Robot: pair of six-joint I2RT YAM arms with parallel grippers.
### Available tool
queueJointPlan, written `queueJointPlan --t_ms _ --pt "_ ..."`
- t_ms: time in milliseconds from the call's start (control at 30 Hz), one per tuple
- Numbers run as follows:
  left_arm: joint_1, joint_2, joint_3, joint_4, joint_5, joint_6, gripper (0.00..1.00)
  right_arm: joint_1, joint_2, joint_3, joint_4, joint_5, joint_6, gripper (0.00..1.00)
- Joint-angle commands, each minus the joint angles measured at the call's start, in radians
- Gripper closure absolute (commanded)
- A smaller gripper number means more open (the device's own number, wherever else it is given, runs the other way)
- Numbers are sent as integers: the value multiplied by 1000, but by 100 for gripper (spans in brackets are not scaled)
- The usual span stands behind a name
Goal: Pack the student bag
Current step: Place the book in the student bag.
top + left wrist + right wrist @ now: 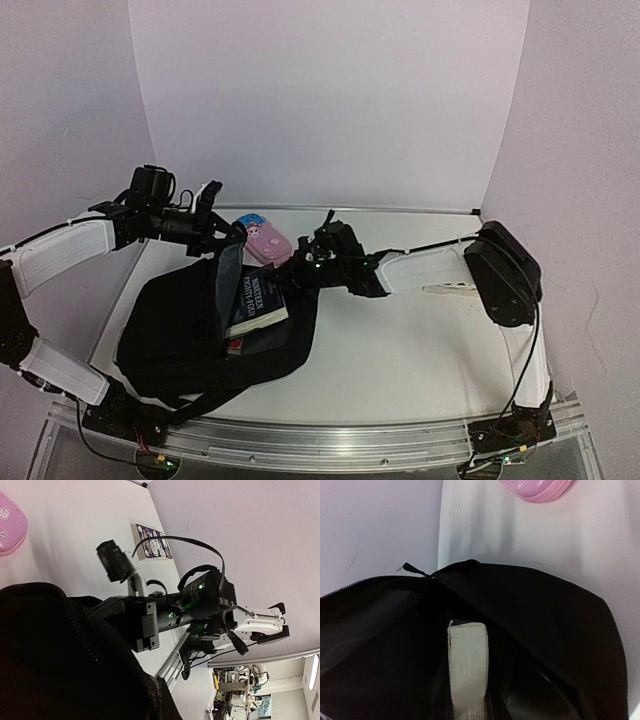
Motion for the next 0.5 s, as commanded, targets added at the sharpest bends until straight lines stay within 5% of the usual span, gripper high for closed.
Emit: queueJointPlan --t_ms 0,467 --pt "-16 36 99 92 69 36 100 60 76 146 156 -79 48 100" --pt "-104 127 190 209 102 -13 100 128 237 281 186 43 53 94"
